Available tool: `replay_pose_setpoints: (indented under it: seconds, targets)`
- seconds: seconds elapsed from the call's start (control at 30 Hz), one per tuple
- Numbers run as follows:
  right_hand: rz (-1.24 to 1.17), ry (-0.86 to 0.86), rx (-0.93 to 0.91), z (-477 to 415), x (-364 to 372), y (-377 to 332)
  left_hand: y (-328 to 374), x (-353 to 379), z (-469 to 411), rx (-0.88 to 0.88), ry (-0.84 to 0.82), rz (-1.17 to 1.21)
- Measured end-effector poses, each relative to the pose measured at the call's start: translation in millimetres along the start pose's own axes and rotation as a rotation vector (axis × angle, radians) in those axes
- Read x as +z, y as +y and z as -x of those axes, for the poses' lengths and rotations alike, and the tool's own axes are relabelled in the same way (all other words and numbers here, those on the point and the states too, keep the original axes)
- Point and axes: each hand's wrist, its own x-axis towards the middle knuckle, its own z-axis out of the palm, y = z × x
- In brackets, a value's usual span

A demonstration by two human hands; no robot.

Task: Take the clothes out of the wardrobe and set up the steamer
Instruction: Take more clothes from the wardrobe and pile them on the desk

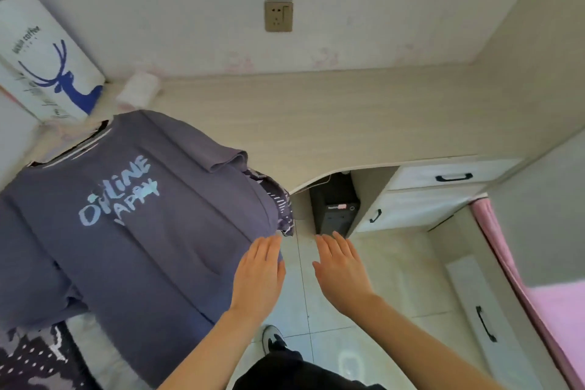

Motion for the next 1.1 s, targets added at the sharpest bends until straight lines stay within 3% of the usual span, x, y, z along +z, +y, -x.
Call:
replay_pose_setpoints:
  seconds: [0.23,0.7,1.1]
  targets:
    - [0.018,0.003,0.233,105,-7,75,107,20,12,0.217,-0.042,0.042]
    - [-0.023,-0.025,0.676,344,-21,187,326,90,116,0.600,-0.229,0.031]
    - [-0.037,0.015,0.958,427,-35,271,462,125,109,0.843,-0.237,0.067]
